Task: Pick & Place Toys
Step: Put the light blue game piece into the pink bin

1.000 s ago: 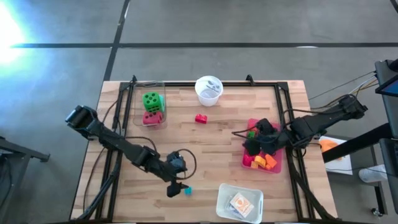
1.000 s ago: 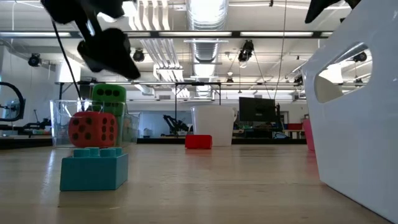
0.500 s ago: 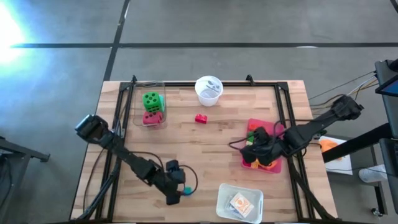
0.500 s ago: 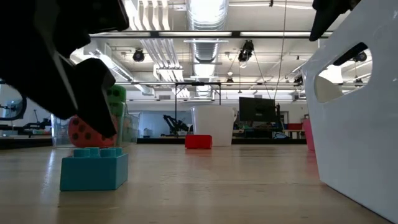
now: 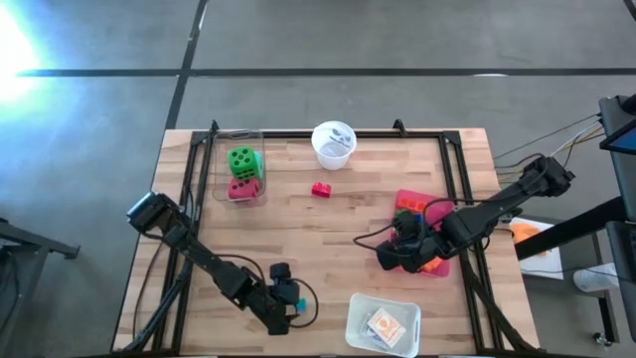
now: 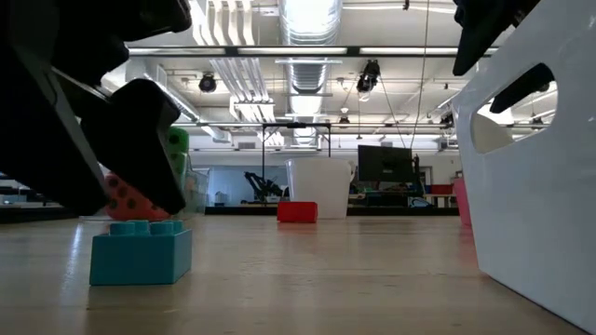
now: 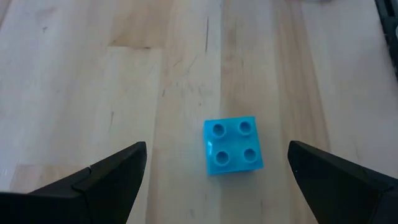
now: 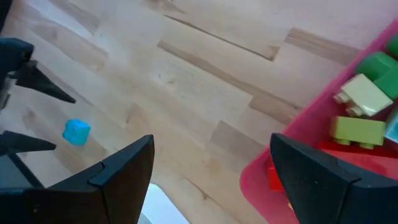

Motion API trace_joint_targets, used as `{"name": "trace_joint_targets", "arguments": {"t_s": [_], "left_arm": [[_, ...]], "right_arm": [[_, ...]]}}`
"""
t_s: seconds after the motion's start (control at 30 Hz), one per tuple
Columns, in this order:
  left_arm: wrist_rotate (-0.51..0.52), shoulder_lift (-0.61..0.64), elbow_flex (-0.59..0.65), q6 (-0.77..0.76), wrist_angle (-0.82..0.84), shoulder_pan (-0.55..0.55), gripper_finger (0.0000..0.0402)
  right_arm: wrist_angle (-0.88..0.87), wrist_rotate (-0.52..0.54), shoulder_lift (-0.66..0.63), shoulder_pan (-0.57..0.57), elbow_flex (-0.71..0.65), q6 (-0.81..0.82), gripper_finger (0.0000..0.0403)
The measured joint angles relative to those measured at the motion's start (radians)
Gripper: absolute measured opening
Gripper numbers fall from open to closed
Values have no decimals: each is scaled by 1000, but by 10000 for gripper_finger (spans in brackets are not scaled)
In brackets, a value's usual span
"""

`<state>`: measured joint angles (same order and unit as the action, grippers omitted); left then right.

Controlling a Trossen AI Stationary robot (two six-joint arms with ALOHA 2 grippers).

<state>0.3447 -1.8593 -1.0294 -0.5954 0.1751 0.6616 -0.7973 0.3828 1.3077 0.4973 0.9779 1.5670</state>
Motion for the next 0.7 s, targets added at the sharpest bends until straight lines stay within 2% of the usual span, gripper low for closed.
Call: {"name": "trace_joint_targets", "arguments": {"t_s": [0.7], "left_arm": [[18, -135, -60, -6, -31, 8, 394]], "right_arm": [[52, 10, -11, 0, 0, -34, 313]]}}
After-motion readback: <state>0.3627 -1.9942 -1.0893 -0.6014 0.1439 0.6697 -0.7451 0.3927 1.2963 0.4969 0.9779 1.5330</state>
